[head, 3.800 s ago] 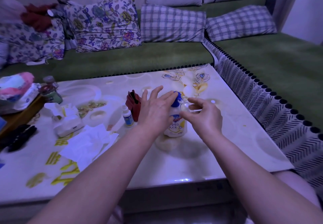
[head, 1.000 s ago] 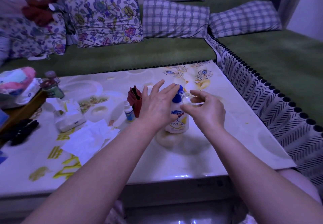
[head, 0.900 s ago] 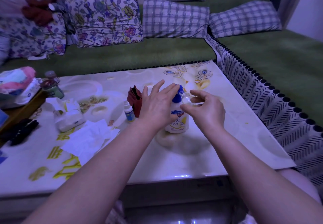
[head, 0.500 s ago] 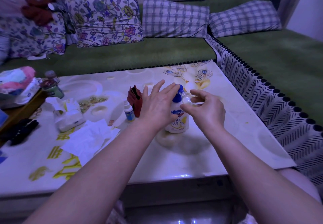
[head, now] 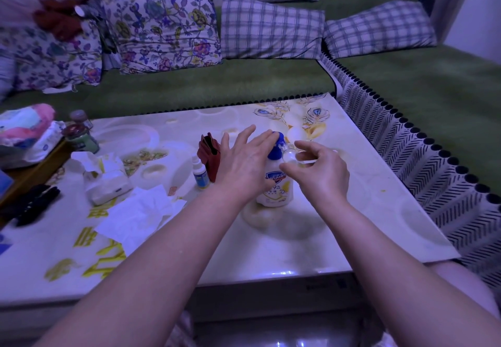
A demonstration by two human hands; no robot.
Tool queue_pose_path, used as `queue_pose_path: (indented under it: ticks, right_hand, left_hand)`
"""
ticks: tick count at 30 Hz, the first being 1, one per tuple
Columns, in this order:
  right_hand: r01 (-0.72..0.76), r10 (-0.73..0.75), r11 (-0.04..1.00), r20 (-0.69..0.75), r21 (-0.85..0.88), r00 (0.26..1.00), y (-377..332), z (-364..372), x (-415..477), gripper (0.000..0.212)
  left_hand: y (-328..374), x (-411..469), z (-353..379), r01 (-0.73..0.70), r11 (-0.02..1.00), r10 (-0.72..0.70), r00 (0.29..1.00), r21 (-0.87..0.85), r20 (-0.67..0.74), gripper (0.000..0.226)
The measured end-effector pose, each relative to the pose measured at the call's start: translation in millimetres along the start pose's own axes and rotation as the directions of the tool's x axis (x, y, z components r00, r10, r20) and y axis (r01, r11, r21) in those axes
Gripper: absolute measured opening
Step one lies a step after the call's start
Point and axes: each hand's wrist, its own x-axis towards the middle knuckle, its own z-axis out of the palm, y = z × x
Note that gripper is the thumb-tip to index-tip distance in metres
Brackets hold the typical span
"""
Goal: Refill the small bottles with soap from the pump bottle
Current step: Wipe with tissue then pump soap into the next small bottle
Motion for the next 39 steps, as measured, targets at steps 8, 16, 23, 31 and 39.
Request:
queue_pose_path:
  ticks: [8, 16, 23, 31, 39]
  right_hand:
    - [-0.004, 0.004, 1.000, -0.005, 0.001, 1.000, 5, 2, -2, 0.043]
    - [-0.001, 0.001, 1.000, -0.003, 0.007, 1.000, 6, 3, -2, 0.044]
    - [0.009, -0.009, 1.000, -0.003, -0.003, 1.000, 0, -1, 3, 0.050]
    - [0.003, -0.003, 1.000, -0.002, -0.007, 1.000, 0, 0, 2, 0.050]
    - [0.012, -0.012, 1.000, -0.002, -0.010, 1.000, -1, -1, 2, 0.049]
  left_hand:
    - [0, -3, 4, -0.018, 0.999, 0.020, 0.999, 0.047, -0.027, 0.086]
    - [1, -3, 4, -0.020, 1.000, 0.020, 1.000, 0.017, -0.002, 0.087]
    - [3, 2, -6, 0.011, 0.999, -0.010, 1.000, -0.053, 0.022, 0.090]
    - [2, 0, -7, 0.014, 0.999, -0.012, 0.999, -0.045, 0.038, 0.092]
    - [2, 0, -6, 0.015, 0.999, -0.013, 0.999, -0.044, 0.038, 0.095]
